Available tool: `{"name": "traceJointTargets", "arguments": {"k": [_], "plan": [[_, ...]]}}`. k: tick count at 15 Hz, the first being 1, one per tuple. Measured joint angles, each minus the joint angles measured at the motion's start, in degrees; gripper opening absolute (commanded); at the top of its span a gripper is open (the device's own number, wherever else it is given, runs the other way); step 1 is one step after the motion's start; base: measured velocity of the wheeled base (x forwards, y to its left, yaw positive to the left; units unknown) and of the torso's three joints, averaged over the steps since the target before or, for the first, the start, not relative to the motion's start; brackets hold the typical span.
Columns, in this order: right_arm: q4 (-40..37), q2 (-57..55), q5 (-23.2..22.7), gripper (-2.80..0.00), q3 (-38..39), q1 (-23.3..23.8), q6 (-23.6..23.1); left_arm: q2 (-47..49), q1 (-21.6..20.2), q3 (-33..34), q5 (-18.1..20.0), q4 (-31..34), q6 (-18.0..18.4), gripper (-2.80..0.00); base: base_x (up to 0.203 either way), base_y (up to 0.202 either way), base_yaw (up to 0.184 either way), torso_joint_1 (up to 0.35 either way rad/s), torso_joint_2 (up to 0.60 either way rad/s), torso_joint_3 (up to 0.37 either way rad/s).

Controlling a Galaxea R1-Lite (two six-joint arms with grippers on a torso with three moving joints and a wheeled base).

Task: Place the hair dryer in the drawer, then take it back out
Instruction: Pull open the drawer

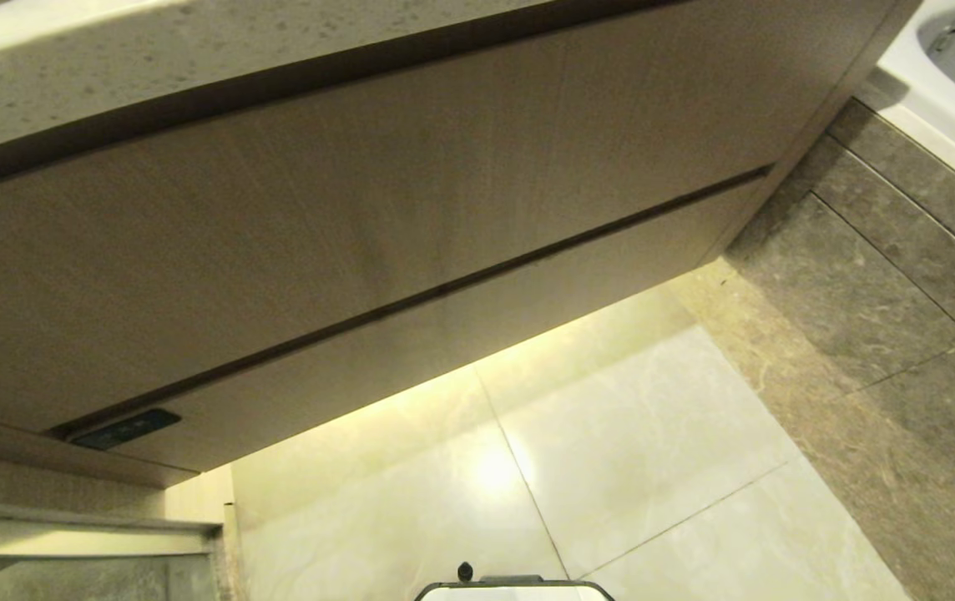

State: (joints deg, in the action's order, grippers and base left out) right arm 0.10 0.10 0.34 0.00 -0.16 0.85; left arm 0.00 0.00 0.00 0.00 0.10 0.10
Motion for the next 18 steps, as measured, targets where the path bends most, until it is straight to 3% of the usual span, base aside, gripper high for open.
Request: {"name": "traceJointTargets", "arguments": {"k": [10,18], "plan": [[-0.1,0.0,0.0,-2.8,0.0,0.0,0.0,0.0,0.0,0.0,0.0,0.0,0.0,-2.8,0.004,-0.016,0.163,0.002,0.0,0.001],[0.0,0.0,-0.2,-2.8,0.0,0.0,-0.2,0.0,0.0,0.0,0.0,0.0,0.0,-2.8,0.0,-0.001,0.01,0.001,0.0,0.001]]}}
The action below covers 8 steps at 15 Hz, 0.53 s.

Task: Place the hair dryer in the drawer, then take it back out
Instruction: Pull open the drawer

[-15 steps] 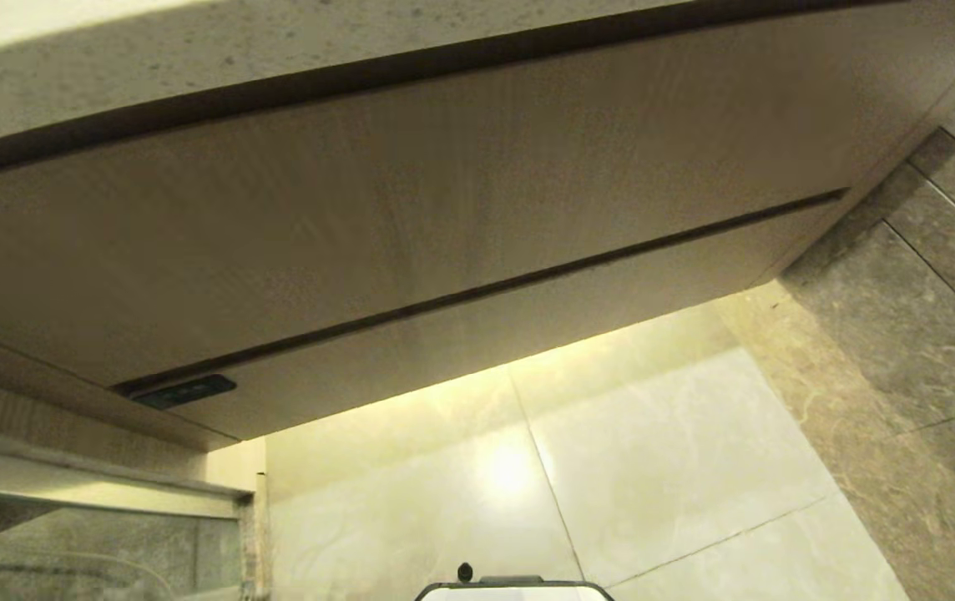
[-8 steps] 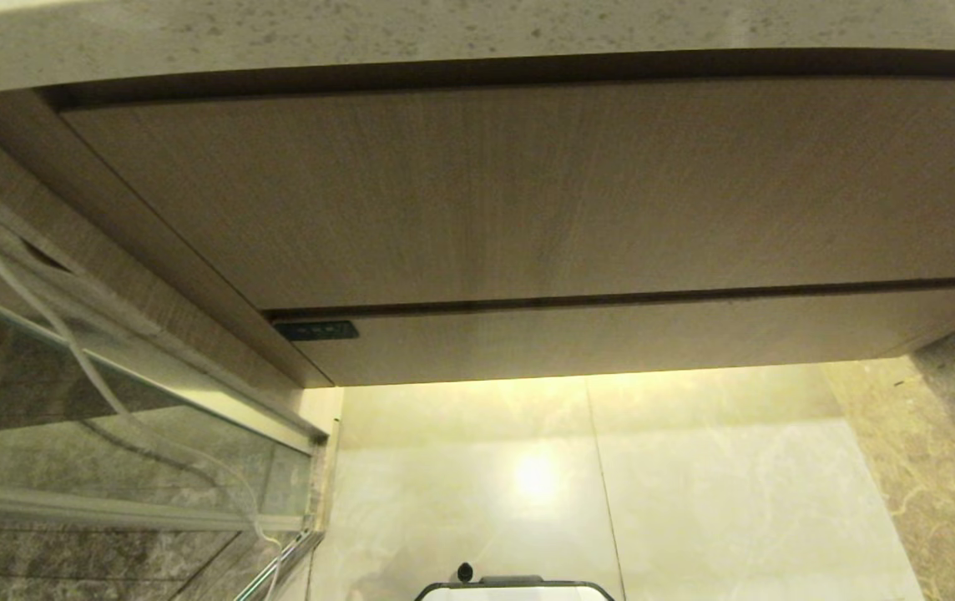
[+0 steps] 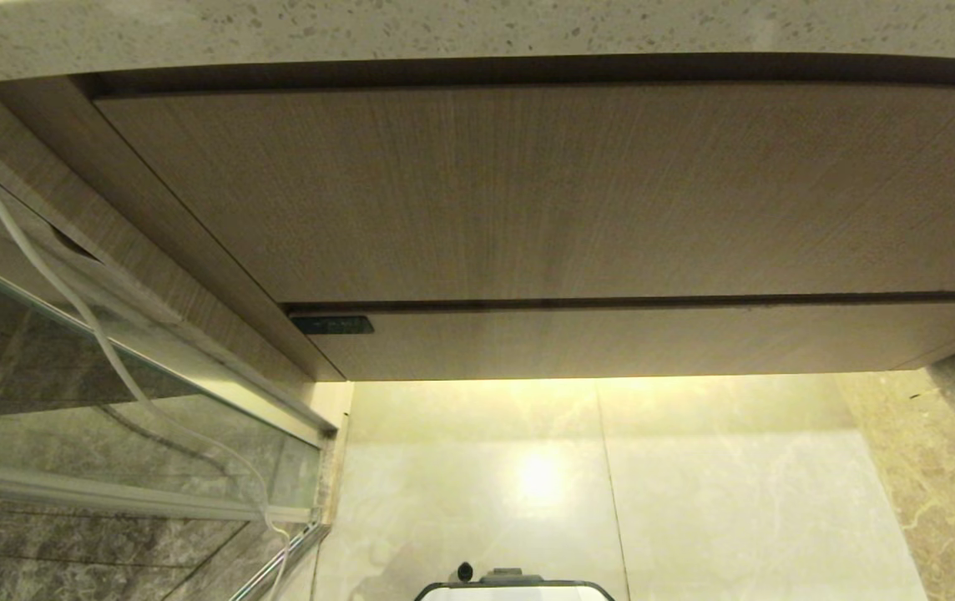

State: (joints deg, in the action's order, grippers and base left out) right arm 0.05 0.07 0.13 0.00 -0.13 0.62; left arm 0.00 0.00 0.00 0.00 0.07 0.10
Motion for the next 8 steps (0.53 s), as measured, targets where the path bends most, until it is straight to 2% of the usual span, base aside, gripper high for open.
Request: {"name": "traceJointTargets", "arguments": {"k": [4,6,8], "plan": [[-1.0,0.0,-1.0,-2.8,-2.4,0.0,0.1,0.0,0.0,0.0,0.0,0.0,0.0,-2.8,0.0,0.0,0.0,0.0,0.0,0.0],[-5.9,-0.8,-2.7,-2.8,-10.4,0.0,-0.1,0.0,0.0,0.0,0.0,0.0,0.0,-2.8,0.0,0.0,0.0,0.0,0.0,0.0],[-15.0,-3.5,-4.2,-2.8,-20.9,-0.1,-1.0,0.0,0.0,0.0,0.0,0.0,0.0,-2.8,0.0,0.0,0.0,0.0,0.0,0.0]]}}
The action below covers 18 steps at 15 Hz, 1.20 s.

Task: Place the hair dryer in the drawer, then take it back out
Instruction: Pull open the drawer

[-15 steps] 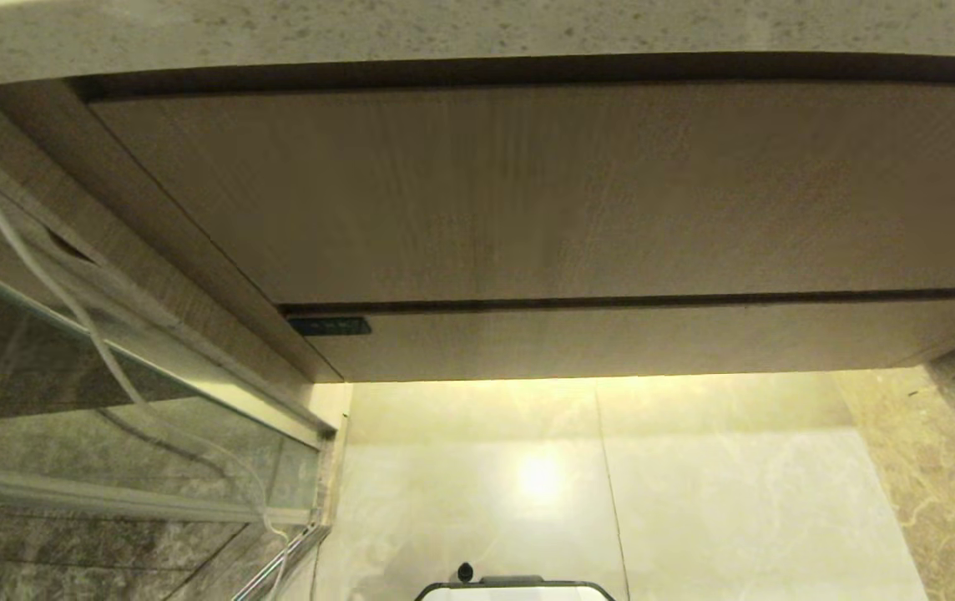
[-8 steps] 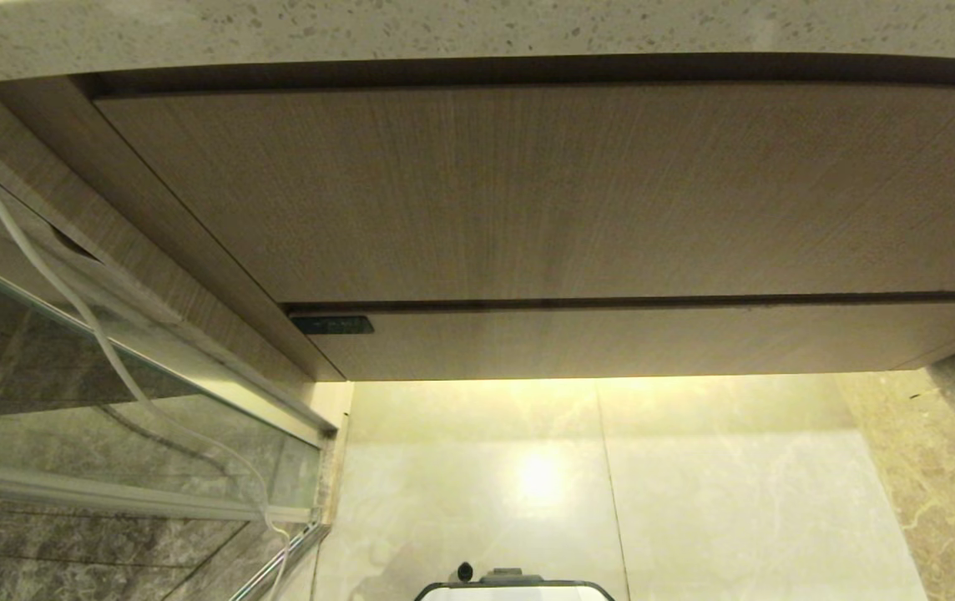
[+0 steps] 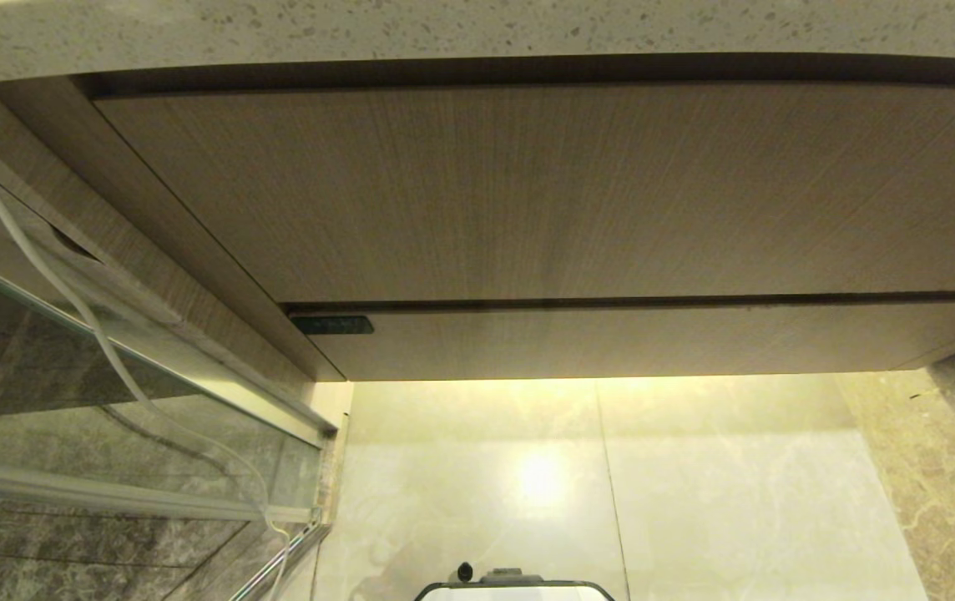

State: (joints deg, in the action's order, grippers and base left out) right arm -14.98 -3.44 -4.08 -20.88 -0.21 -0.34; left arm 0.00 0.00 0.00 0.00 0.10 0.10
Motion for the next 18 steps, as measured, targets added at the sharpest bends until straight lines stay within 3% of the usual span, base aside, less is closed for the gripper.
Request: {"name": "traceJointTargets", "arguments": {"k": [2,4,7,12,13,14,16,18], "plan": [[-8.9,-6.0,-1.8,-2.8,-8.4,-0.7,-1.4,0.0,0.0,0.0,0.0,0.0,0.0,-2.8,0.0,0.0,0.0,0.0,0.0,0.0],[-12.8,-14.8,-3.7,-2.8,-14.9,-1.7,-3.0,0.0,0.0,0.0,0.0,0.0,0.0,-2.8,0.0,0.0,0.0,0.0,0.0,0.0],[-13.3,-30.8,-6.5,-2.8,-22.3,-4.6,-6.7,0.0,0.0,0.0,0.0,0.0,0.0,-2.8,0.0,0.0,0.0,0.0,0.0,0.0],[-8.6,-57.1,-7.1,-2.8,-26.1,-13.6,-14.6,0.0,0.0,0.0,0.0,0.0,0.0,-2.8,0.0,0.0,0.0,0.0,0.0,0.0],[-5.8,-62.0,-6.9,-2.53,-26.3,-14.4,-15.3,0.0,0.0,0.0,0.0,0.0,0.0,-2.8,0.0,0.0,0.0,0.0,0.0,0.0],[-2.5,-66.6,-6.8,0.0,-26.3,-15.1,-16.0,0.0,0.0,0.0,0.0,0.0,0.0,-2.8,0.0,0.0,0.0,0.0,0.0,0.0],[6.4,-75.2,-6.8,0.0,-25.0,-16.1,-19.5,0.0,0.0,0.0,0.0,0.0,0.0,-2.8,0.0,0.0,0.0,0.0,0.0,0.0],[14.2,-81.1,-6.6,0.0,-22.6,-16.5,-26.9,0.0,0.0,0.0,0.0,0.0,0.0,-2.8,0.0,0.0,0.0,0.0,0.0,0.0]]}}
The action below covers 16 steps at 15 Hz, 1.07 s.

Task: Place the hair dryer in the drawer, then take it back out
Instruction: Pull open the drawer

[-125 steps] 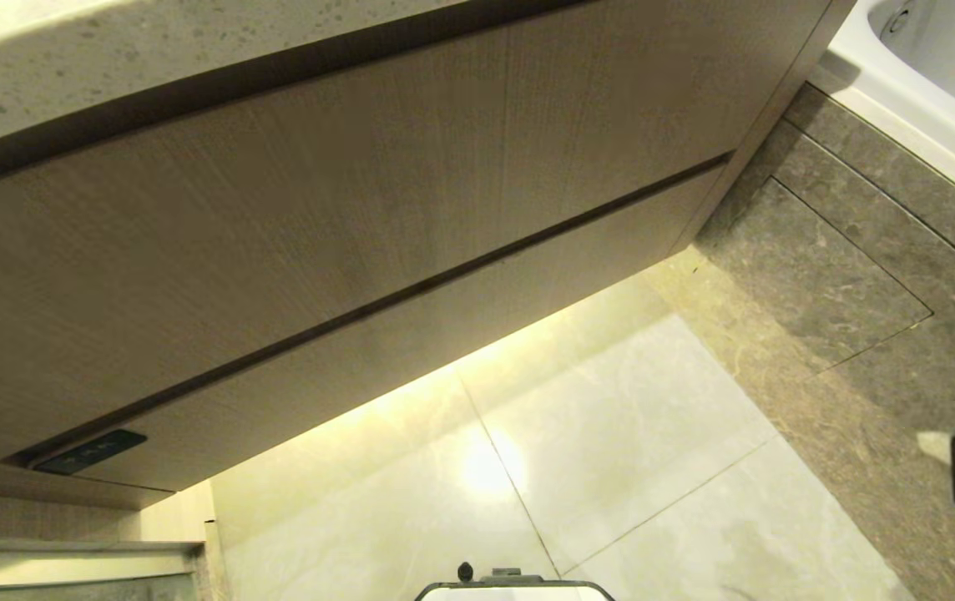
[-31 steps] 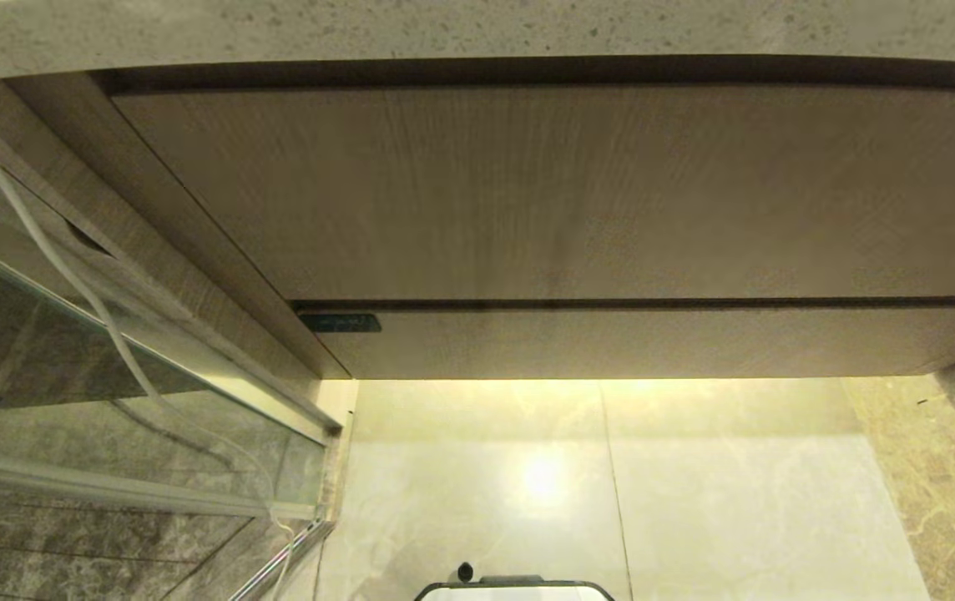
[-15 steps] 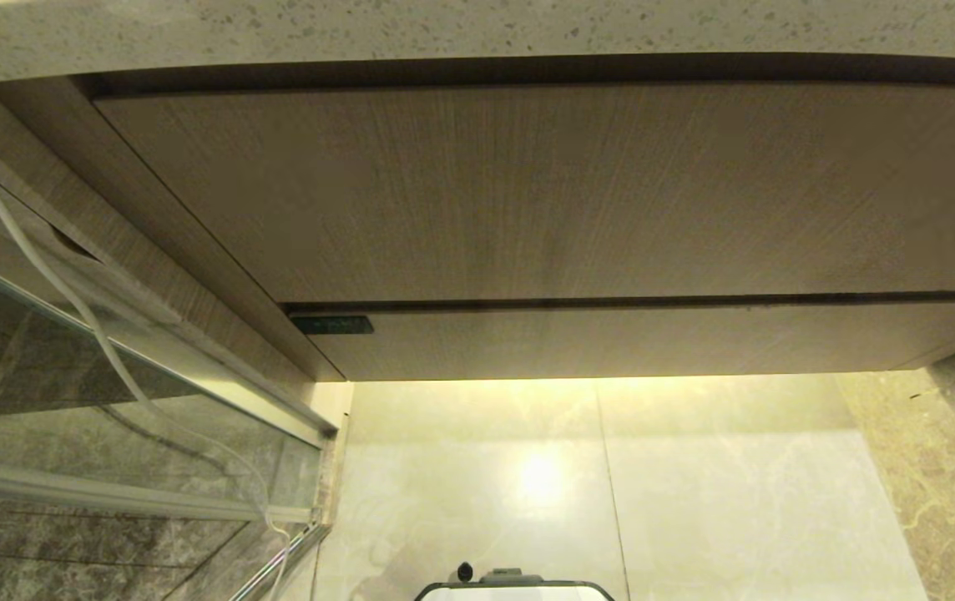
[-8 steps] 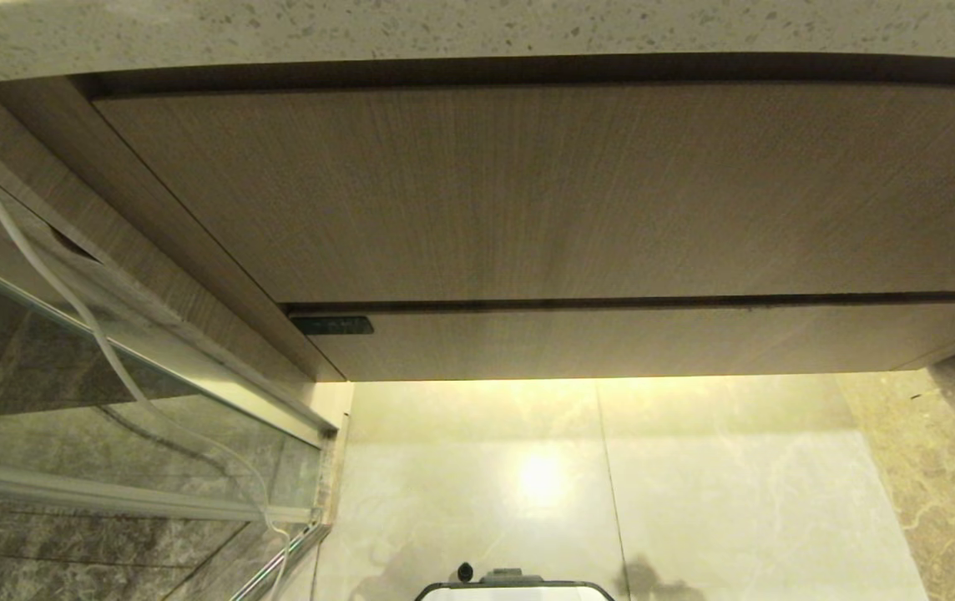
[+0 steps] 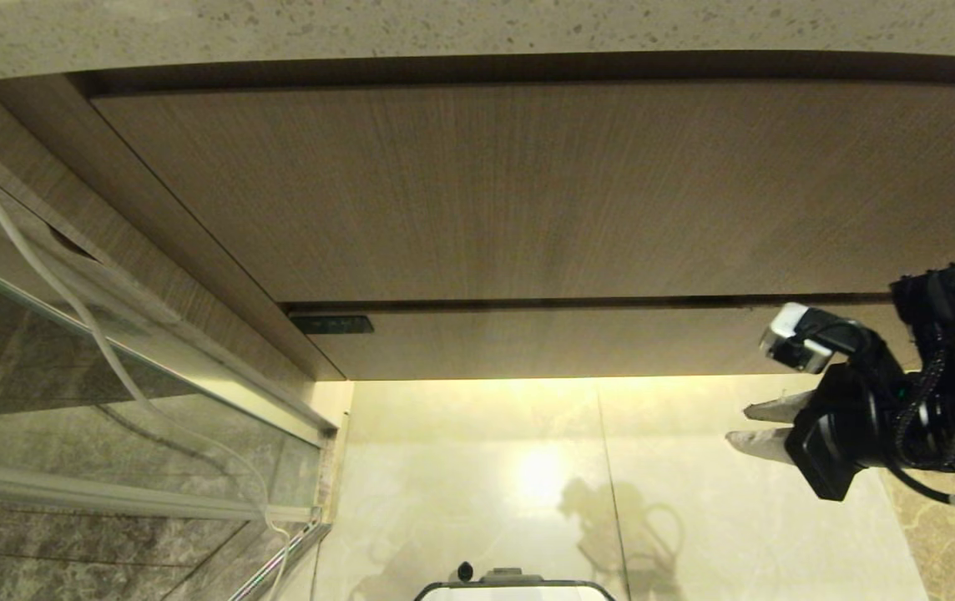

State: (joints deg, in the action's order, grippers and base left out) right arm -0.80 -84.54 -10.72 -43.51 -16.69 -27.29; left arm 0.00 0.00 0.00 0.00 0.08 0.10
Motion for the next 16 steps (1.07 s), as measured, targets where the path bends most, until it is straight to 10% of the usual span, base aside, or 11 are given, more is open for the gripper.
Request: {"name": "traceJointTargets", "arguments": {"k": [16], "plan": [[51.2,-12.4,-1.8,0.0,18.7,8.4,-48.6,0.0,0.0,0.0,0.0,0.0,0.0,-2.8,0.0,0.0,0.0,0.0,0.0,0.0]]}}
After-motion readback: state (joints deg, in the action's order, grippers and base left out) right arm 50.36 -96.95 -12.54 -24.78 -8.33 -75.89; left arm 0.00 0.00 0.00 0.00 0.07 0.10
